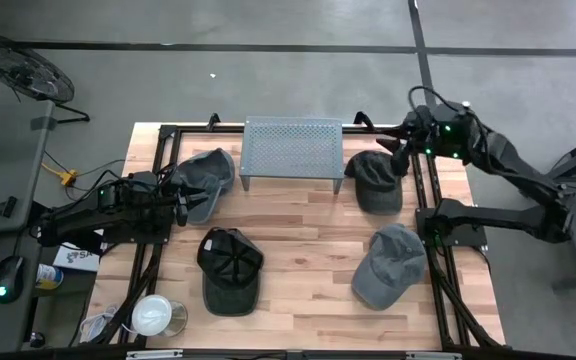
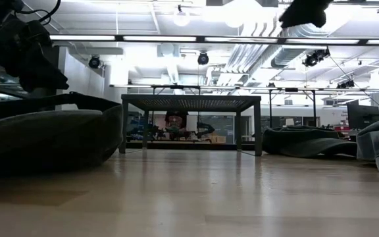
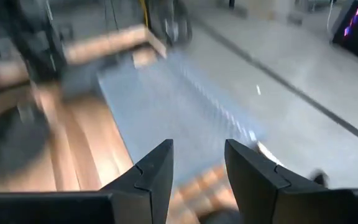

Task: Pick & Place hat
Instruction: Put the right black cap on the shelf

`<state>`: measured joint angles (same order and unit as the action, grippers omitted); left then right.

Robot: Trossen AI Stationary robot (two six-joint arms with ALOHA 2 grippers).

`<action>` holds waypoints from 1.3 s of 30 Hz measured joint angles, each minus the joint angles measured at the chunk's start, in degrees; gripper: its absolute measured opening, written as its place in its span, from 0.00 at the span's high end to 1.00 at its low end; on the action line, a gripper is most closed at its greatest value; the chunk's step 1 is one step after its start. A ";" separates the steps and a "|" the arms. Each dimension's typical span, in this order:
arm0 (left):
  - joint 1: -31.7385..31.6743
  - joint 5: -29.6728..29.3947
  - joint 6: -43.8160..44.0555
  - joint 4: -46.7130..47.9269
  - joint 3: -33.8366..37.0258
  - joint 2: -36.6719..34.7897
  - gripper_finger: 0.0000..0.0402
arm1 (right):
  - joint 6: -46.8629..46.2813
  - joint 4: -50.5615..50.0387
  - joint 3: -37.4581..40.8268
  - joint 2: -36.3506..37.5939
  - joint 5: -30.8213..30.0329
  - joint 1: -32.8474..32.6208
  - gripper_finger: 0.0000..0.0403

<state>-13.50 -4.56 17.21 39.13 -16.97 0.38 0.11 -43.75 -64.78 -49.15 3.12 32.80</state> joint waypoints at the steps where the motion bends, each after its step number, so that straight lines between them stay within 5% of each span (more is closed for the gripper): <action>1: 0.02 0.00 0.00 0.00 0.00 0.02 0.64 | 1.67 -3.07 -1.77 -1.26 -0.62 0.31 0.66; 11: 0.00 -0.01 0.00 0.00 0.00 0.01 0.64 | -0.54 -23.23 -9.71 -11.85 -6.24 4.42 0.66; 22: 0.02 -0.02 0.00 0.00 0.00 0.01 0.64 | -24.10 -28.51 -8.51 -21.96 -14.68 9.65 0.65; 32: 0.02 -0.02 0.00 0.00 0.00 0.00 0.64 | -32.01 -29.27 -8.51 -30.40 -16.85 10.34 0.40; 39: 0.02 -0.02 0.00 0.00 -0.01 0.00 0.64 | -37.46 -28.67 -8.51 -37.89 -12.97 11.04 0.28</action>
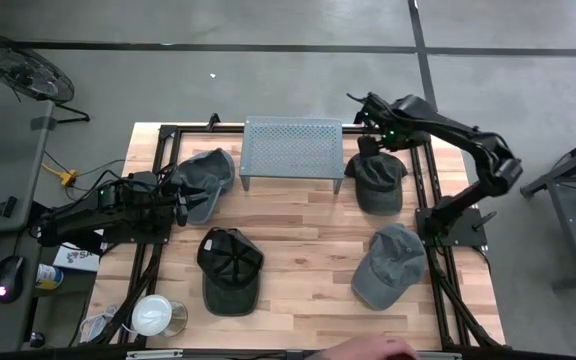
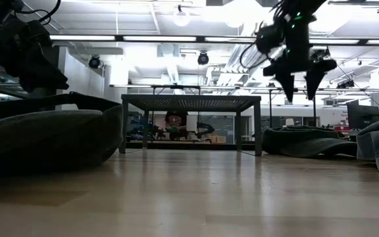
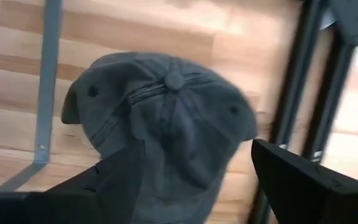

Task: Pick & Place hat
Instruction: Put the right black cap on the shelf

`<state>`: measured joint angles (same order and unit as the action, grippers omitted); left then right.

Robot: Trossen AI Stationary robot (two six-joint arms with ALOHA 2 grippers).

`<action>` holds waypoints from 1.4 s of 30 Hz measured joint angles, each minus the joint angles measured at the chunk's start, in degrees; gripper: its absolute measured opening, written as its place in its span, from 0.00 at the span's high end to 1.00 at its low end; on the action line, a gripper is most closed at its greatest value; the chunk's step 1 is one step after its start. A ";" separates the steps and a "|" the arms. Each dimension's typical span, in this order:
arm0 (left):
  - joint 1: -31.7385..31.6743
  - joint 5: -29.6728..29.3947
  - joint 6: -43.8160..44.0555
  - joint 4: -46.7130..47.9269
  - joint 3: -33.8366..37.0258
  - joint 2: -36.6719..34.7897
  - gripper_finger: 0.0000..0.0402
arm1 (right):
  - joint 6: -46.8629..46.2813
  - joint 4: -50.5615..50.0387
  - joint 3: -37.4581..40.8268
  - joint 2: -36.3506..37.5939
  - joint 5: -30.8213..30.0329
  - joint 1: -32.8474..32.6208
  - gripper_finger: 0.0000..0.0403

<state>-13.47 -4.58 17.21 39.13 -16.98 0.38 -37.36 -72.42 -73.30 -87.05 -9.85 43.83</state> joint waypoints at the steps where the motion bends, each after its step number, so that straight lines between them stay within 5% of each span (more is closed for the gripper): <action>1: 0.00 0.00 0.00 0.00 0.00 0.00 0.64 | -0.13 0.47 0.00 -1.01 0.88 0.25 0.28; 16: 0.00 0.00 -0.02 0.00 0.01 0.00 0.64 | -0.79 4.15 0.09 -11.95 5.77 4.33 0.29; 42: -0.02 0.00 0.00 0.00 0.01 0.00 0.64 | -2.74 6.48 0.09 -15.93 8.95 7.25 0.36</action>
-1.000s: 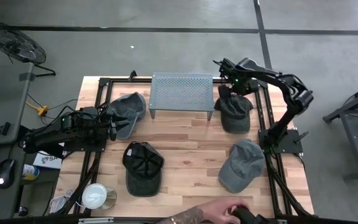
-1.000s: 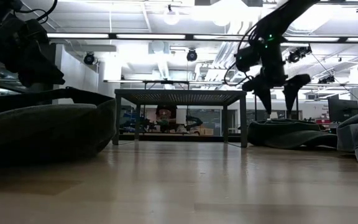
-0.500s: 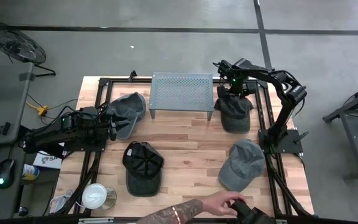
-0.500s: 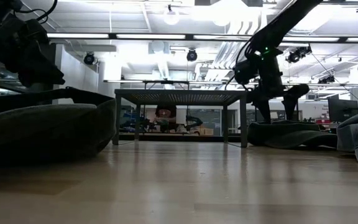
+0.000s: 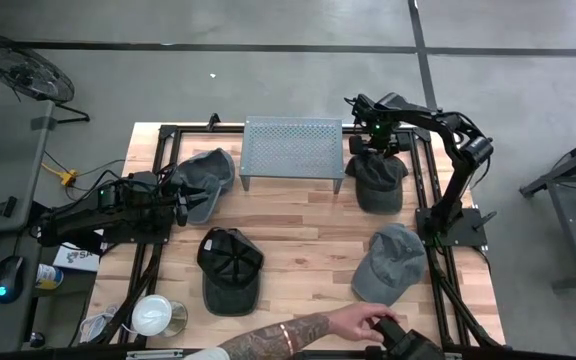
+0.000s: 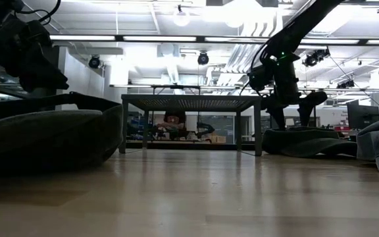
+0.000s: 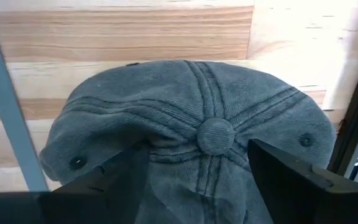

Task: Pick & Place hat
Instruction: Put the right black cap on the shelf

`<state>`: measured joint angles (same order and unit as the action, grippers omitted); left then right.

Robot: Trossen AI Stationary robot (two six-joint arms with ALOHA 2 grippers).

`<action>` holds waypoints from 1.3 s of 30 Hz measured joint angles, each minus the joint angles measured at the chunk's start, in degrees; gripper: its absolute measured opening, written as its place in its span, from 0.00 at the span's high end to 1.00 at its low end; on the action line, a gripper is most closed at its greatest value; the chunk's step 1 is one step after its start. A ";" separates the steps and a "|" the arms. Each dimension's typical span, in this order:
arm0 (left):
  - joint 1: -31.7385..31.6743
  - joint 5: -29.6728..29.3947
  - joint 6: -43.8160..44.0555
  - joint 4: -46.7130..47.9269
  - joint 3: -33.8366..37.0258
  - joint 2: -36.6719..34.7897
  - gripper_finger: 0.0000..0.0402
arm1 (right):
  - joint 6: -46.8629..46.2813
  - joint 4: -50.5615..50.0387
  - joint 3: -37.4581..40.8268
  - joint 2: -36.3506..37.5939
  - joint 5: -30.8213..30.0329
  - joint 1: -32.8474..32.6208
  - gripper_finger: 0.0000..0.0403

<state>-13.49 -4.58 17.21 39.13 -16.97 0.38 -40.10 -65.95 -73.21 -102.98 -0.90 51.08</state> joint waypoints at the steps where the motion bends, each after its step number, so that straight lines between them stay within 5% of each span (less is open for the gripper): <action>1: 0.00 0.00 -0.01 0.00 0.00 0.00 0.64 | 0.00 -0.03 0.00 0.00 -0.06 0.08 0.37; 26: 0.02 0.00 0.00 0.00 0.00 0.00 0.64 | -1.01 0.28 4.76 2.62 3.05 0.30 0.95; 39: 0.02 0.00 0.00 0.01 -0.02 0.00 0.64 | 1.46 -2.96 4.72 8.71 4.64 0.30 0.96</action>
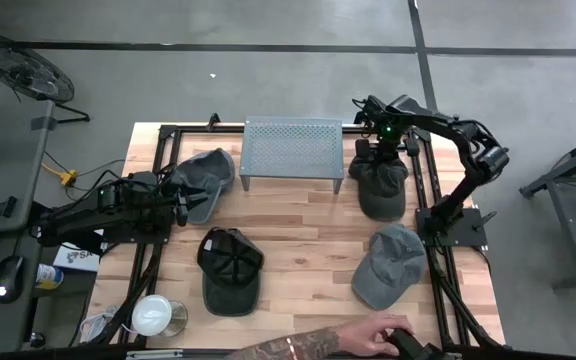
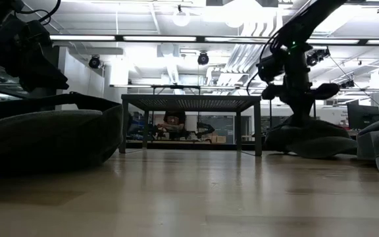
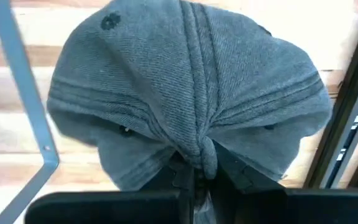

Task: Pick & Place hat
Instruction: Put the right black cap on the shelf

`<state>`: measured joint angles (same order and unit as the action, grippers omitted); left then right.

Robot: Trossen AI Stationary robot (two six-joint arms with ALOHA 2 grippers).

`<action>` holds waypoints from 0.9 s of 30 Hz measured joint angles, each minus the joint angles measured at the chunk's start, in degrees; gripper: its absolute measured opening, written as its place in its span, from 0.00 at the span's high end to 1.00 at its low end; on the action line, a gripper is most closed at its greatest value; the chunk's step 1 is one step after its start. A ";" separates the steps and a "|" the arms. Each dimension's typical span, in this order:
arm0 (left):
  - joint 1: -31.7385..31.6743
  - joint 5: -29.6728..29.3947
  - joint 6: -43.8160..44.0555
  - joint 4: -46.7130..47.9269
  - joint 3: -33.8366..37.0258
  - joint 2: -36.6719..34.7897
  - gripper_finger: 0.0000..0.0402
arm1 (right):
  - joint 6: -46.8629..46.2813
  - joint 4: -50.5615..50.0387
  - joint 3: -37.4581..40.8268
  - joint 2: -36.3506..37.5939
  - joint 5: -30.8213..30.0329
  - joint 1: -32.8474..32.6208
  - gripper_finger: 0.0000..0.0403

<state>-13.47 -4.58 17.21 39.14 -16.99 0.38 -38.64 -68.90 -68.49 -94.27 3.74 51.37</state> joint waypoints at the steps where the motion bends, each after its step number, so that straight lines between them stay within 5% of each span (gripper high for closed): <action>1: 0.00 0.00 0.00 -0.01 0.02 0.01 0.64 | 0.30 -0.27 0.00 0.63 0.23 0.00 0.96; 27: -0.01 0.00 0.00 -0.01 0.01 0.00 0.64 | 14.11 -7.05 -1.02 23.21 4.95 -0.05 0.96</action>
<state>-13.48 -4.58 17.21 39.13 -16.98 0.38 -24.53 -75.96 -69.51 -71.07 8.70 51.32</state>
